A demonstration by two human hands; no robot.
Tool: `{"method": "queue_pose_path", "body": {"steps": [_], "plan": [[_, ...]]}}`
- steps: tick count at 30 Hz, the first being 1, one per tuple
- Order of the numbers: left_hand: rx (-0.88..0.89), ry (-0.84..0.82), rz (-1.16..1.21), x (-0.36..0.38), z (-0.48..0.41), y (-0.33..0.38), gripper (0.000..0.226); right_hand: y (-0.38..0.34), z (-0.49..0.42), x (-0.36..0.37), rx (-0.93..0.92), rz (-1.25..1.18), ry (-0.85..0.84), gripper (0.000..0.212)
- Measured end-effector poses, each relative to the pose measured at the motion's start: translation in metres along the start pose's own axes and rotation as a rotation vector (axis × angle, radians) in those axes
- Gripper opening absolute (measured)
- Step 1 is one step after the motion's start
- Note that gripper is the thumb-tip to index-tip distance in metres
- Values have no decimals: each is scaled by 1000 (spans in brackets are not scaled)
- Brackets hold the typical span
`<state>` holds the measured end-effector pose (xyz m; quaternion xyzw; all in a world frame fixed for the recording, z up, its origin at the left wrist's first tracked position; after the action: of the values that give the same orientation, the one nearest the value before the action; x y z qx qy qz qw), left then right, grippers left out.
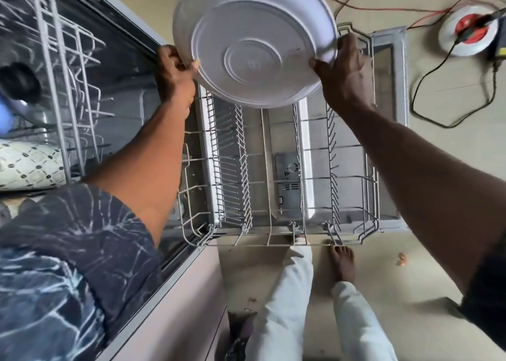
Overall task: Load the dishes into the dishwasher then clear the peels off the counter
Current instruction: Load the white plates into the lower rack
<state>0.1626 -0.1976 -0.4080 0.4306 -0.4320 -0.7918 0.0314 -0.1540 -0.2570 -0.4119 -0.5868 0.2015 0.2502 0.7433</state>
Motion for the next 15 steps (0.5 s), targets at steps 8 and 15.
{"method": "queue_pose_path", "body": {"steps": [8, 15], "plan": [[59, 42, 55, 2, -11, -12, 36, -7, -10, -4, -48, 76, 40, 48], [-87, -38, -118, 17, -7, -56, 49, 5, -18, 20, -46, 217, -85, 50]]}}
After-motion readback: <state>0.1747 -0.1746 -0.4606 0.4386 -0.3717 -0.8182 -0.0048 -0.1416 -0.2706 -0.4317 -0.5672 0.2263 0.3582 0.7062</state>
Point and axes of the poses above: each hand's wrist, its own z-axis away from the middle knuckle, its own x-axis out of the palm, y = z × x, the point moved 4 cm from there along -z, towards the middle knuckle, and after that the axes turned 3 degrees about y, right-handed, at the moved point
